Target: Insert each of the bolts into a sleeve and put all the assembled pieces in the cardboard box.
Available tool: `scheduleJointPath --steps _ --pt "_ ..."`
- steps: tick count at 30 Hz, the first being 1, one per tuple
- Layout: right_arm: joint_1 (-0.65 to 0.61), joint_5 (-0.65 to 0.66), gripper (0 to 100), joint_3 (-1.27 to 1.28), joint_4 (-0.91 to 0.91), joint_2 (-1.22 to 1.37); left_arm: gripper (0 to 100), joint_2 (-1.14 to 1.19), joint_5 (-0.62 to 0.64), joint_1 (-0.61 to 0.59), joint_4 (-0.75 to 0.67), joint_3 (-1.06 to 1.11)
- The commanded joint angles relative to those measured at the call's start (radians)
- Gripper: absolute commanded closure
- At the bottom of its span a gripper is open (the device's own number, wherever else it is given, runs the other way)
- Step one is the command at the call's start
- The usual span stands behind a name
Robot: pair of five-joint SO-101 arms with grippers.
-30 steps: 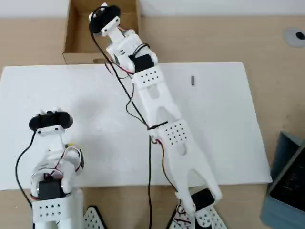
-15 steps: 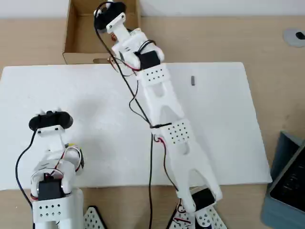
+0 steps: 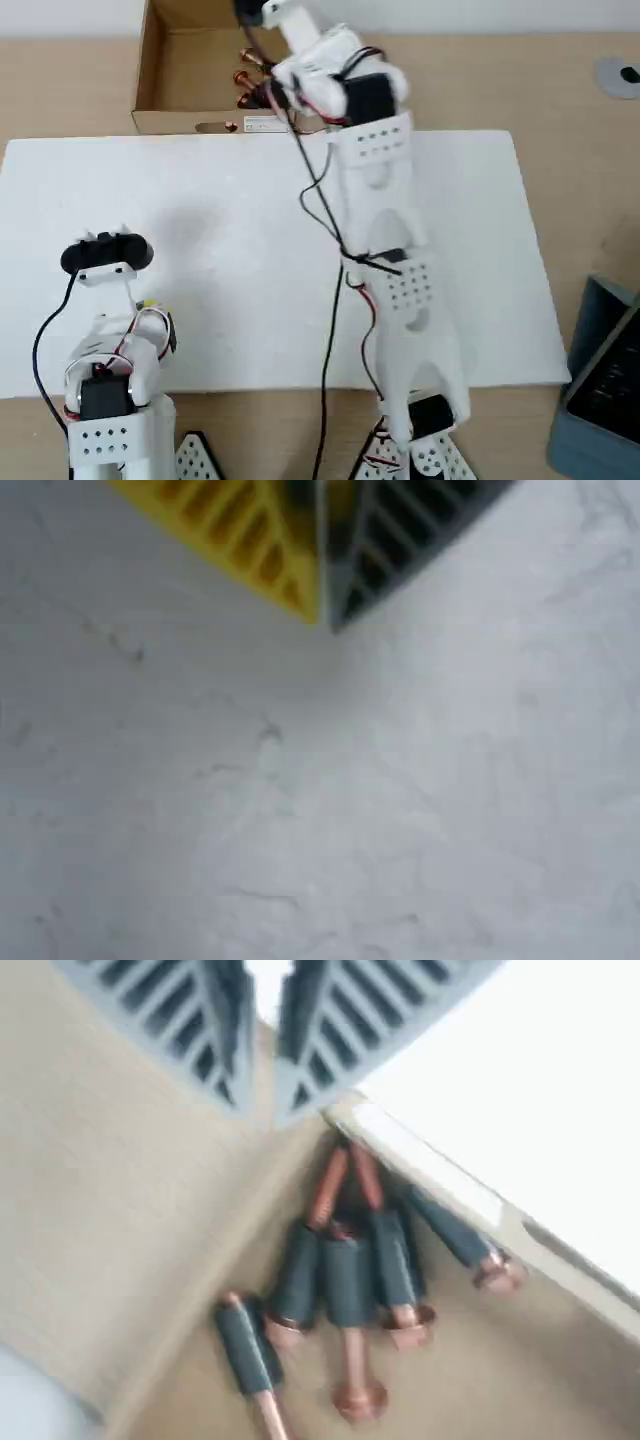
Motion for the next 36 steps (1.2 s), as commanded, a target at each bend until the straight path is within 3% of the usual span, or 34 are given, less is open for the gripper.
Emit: scheduleJointPath --steps 1,4,9,15,30,36 --pt "0.044 0.002 98.9 -0.051 0.141 -0.165 100 -0.007 -0.003 -0.005 -0.002 -0.005" --pt "0.07 0.0 98.9 -0.051 0.25 -0.229 100 -0.007 -0.003 -0.005 -0.002 -0.005" --pt "0.145 -0.025 98.9 -0.041 0.249 -0.309 100 -0.007 -0.003 -0.005 -0.002 -0.005" --pt "0.199 -0.025 98.9 0.159 0.249 -0.49 100 -0.007 -0.003 -0.005 -0.002 -0.005" --pt "0.213 -0.058 98.9 1.271 0.233 -1.353 100 -0.007 -0.003 -0.005 -0.002 -0.005" --pt "0.213 -0.106 98.9 1.656 0.098 -1.586 100 -0.007 -0.003 -0.005 -0.002 -0.005"
